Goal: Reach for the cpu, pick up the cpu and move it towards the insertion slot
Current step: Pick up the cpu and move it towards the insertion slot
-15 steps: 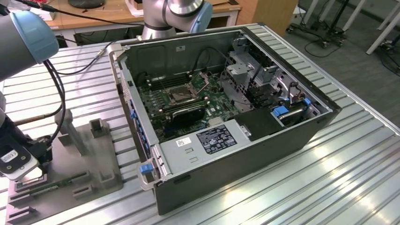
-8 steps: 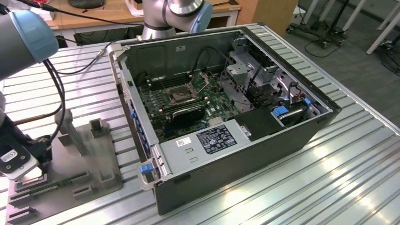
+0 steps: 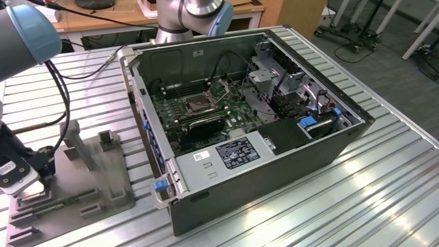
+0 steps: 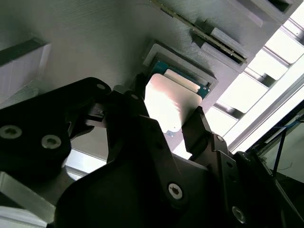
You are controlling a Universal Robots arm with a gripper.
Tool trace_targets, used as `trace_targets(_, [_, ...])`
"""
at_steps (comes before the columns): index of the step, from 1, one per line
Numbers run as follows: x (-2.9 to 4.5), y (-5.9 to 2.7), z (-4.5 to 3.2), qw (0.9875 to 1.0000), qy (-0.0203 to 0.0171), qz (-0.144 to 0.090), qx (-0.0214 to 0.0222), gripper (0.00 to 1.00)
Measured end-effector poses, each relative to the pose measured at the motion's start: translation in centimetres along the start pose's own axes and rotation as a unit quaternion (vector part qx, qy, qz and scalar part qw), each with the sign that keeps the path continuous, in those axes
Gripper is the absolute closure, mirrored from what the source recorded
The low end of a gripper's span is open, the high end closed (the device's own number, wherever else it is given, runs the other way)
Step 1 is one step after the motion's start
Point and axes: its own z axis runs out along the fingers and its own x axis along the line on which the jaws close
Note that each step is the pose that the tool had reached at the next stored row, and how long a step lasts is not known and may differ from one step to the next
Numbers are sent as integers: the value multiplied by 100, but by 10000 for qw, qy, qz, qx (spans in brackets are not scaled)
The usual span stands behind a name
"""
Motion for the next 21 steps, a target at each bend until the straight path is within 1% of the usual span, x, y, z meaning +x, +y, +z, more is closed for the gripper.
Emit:
trace_targets(4, [0, 2, -44, 10000, -1, 0, -1, 45])
trace_targets(15, [0, 2, -53, 10000, 1, 0, 0, 45])
trace_targets(21, [1, 4, -104, 10000, 1, 0, 1, 45])
